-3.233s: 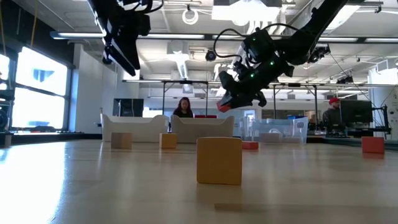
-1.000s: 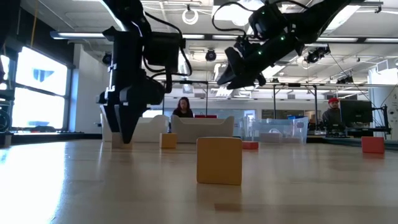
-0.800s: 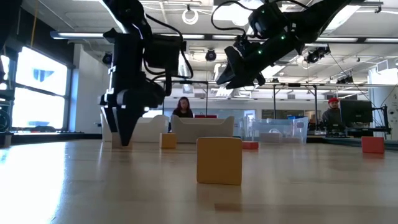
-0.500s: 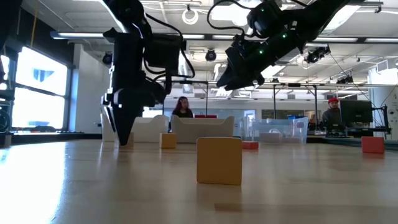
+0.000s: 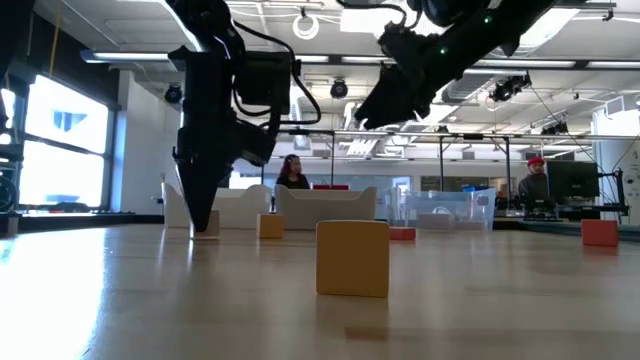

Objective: Sort & place blocks by color
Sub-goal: Put the brown block into the transparent bin

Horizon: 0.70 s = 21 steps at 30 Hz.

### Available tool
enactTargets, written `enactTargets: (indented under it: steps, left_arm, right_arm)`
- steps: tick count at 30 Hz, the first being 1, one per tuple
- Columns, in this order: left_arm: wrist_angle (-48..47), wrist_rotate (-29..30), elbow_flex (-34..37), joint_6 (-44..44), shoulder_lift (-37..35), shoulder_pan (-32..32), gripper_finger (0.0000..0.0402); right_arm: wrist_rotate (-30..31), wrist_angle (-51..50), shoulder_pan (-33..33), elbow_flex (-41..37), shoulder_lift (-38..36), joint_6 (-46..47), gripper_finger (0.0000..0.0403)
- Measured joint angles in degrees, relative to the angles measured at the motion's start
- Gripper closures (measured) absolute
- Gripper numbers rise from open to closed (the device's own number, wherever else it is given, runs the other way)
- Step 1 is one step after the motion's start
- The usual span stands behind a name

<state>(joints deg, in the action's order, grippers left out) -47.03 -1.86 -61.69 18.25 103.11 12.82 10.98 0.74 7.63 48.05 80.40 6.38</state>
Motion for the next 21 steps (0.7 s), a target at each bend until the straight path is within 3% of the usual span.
enactTargets:
  steps: [9,15,21]
  left_arm:
    - [0.4,-8.7,0.0,-5.6,-2.7,2.5,0.0298]
    - [1.6,-17.9,0.0,-8.8,-6.8,3.9,0.0297]
    - [8.0,-25.8,0.0,-9.4,-11.6,5.2,0.0295]
  right_arm:
    - [0.0,-0.7,-7.4,0.0,-0.4,-0.4,0.0176]
    - [0.2,-0.4,-11.0,0.0,-0.4,-1.4,0.0176]
    - [6.2,2.0,-14.5,0.0,-0.4,-7.1,0.0176]
